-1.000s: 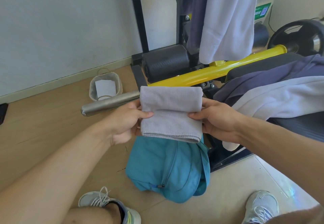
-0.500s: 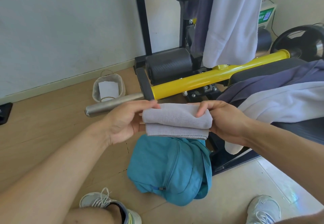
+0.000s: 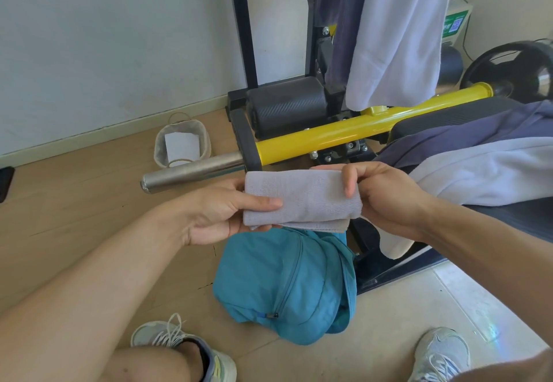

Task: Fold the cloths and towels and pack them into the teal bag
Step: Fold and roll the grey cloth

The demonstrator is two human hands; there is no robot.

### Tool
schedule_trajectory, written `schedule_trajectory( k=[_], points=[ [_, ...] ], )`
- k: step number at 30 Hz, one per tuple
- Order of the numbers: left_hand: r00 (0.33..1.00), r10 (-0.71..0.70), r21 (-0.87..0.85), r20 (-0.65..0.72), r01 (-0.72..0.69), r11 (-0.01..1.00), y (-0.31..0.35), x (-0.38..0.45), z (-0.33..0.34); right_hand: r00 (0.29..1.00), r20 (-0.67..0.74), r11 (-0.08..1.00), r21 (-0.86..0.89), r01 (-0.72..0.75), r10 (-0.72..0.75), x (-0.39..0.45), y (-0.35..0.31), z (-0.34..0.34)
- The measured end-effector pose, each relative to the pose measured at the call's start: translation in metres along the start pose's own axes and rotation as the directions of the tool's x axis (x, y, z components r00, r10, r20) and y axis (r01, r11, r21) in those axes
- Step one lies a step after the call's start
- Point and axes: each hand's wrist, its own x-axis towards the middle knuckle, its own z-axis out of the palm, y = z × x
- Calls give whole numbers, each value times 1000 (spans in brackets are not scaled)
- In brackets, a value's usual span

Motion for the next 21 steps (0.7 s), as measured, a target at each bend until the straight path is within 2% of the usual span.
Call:
schedule_trajectory(
  k=[5, 7, 9, 12, 18, 21],
  points=[
    [1000, 20, 55, -11, -19, 998, -8, 5, 3, 999, 16, 999, 18, -44, 44, -3, -2, -3],
    [999, 40, 56, -22, -38, 998, -10, 7, 4, 998, 27, 986, -161, -45, 50, -4, 0, -1],
    [998, 57, 86, -21, -55, 995, -11, 9, 4, 995, 53, 911, -408, -53, 82, -3, 5, -3],
    [997, 64, 107, -31, -60, 992, -11, 9, 3, 988, 52, 831, -548, -94, 146, -3, 7, -3],
    [992, 81, 81, -98, -73, 994, -9, 12, 6, 991, -128, 868, -495, -41, -27, 0, 1, 2],
    [993, 59, 177, -104, -39, 983, -14, 13, 6, 982, -179, 960, -279, 12, -64, -1, 2, 0]
  ],
)
